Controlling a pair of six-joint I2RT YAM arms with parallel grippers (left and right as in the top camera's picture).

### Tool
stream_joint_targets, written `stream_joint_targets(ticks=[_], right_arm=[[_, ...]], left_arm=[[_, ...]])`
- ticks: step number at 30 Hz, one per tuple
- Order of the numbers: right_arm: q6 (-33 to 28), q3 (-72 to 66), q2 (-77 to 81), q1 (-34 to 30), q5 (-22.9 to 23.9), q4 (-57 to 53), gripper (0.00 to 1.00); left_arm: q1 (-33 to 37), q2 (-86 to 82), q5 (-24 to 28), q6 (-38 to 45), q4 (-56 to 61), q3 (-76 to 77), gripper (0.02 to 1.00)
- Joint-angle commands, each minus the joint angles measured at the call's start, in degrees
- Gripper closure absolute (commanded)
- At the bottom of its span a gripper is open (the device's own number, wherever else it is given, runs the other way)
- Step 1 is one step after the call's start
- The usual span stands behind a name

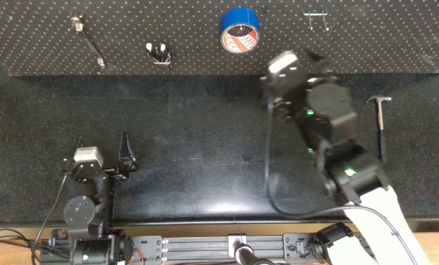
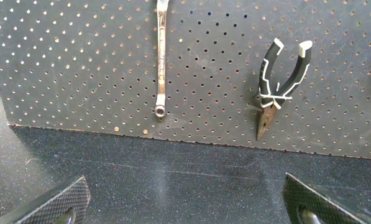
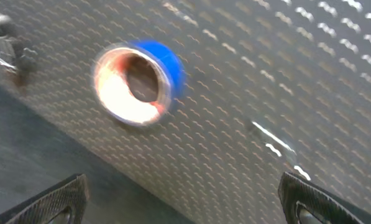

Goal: Place Tools Onto Pegboard

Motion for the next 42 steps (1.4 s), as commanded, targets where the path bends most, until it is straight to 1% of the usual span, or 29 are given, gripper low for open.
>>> stream_joint_targets(ticks=[1, 3, 5, 8, 11, 12, 13, 14, 16, 17, 19, 20, 21, 23, 28, 34, 35, 36, 37, 40, 41, 42], right_arm=[[3.4, 0.3, -4.7, -10.3, 0.3, -5.4, 0.009], [4.7, 0.3, -7.1, -14.9, -2.5, -8.5, 0.012], [5.9, 0.3, -9.2, -21.6, -6.6, -9.8, 0.012], [5.9, 0.3, -8.1, -27.7, -7.1, -7.4, 0.009], [6.1, 0.3, -3.3, -30.4, -8.7, -2.9, 0.009], [7.5, 0.3, -1.9, -31.3, -9.7, -1.8, 0.009], [9.8, 0.3, -0.9, -33.0, -11.5, -1.3, 0.012], [12.2, 0.3, -0.3, -35.5, -14.3, -1.0, 0.012], [15.0, 0.3, -0.1, -39.9, -19.3, -1.3, 0.012], [17.1, 0.3, -0.4, -43.1, -22.9, -1.8, 0.012], [18.0, 0.3, -1.4, -47.8, -28.4, -2.8, 0.012], [17.9, 0.3, -1.9, -49.8, -30.5, -3.0, 0.012], [17.9, 0.3, -2.5, -51.3, -31.6, -3.0, 0.012], [17.9, 0.3, -3.8, -53.8, -31.7, -4.1, 0.012], [17.9, 0.3, -4.9, -57.5, -31.7, -5.7, 0.012], [17.9, 0.3, -2.5, -58.2, -31.7, -5.5, 0.012], [17.1, 0.3, -1.5, -58.2, -30.9, -5.3, 0.012], [15.0, 0.3, -1.0, -58.2, -28.6, -5.3, 0.012], [12.5, 0.3, -0.6, -58.3, -24.1, -5.3, 0.012], [8.3, 0.3, 1.6, -58.6, -13.8, -4.0, 0.012], [6.3, 0.3, 2.8, -58.9, -11.5, -3.7, 0.012], [2.6, 0.3, 4.2, -59.3, -10.8, -3.8, 0.012]], left_arm=[[-0.2, -0.5, 0.4, -0.7, -0.5, 0.0, 0.023], [-0.2, -0.5, 0.4, -0.7, -0.5, 0.0, 0.023], [-0.2, -0.5, 0.4, -0.7, -0.5, 0.0, 0.023], [-0.2, -0.5, 0.4, -0.7, -0.5, 0.0, 0.023], [-0.2, -0.5, 0.4, -0.7, -0.5, 0.0, 0.023], [-0.2, -0.5, 0.4, -0.7, -0.5, 0.0, 0.023], [-0.2, -0.5, 0.4, -0.7, -0.5, 0.0, 0.023], [-0.2, -0.5, 0.4, -0.7, -0.5, 0.0, 0.023], [-0.2, -0.5, 0.4, -0.7, -0.5, 0.0, 0.023], [-0.2, -0.5, 0.4, -0.7, -0.5, 0.0, 0.023], [-0.2, -0.5, 0.4, -0.7, -0.5, 0.0, 0.023], [-0.2, -0.5, 0.4, -0.7, -0.5, 0.0, 0.023], [-0.2, -0.5, 0.4, -0.7, -0.5, 0.0, 0.023], [-0.2, -0.5, 0.4, -0.7, -0.5, 0.0, 0.023], [-0.2, -0.5, 0.4, -0.7, -0.5, 0.0, 0.023], [-0.2, -0.5, 0.4, -0.7, -0.5, 0.0, 0.023], [-0.2, -0.5, 0.4, -0.7, -0.5, 0.0, 0.02], [-0.2, -0.5, 0.4, -0.7, -0.5, 0.0, 0.023], [-0.2, -0.5, 0.4, -0.7, -0.5, 0.0, 0.023], [-0.2, -0.5, 0.4, -0.7, -0.5, 0.0, 0.023], [-0.2, -0.5, 0.4, -0.7, -0.5, 0.0, 0.023], [-0.2, -0.5, 0.4, -0.7, -0.5, 0.0, 0.023]])
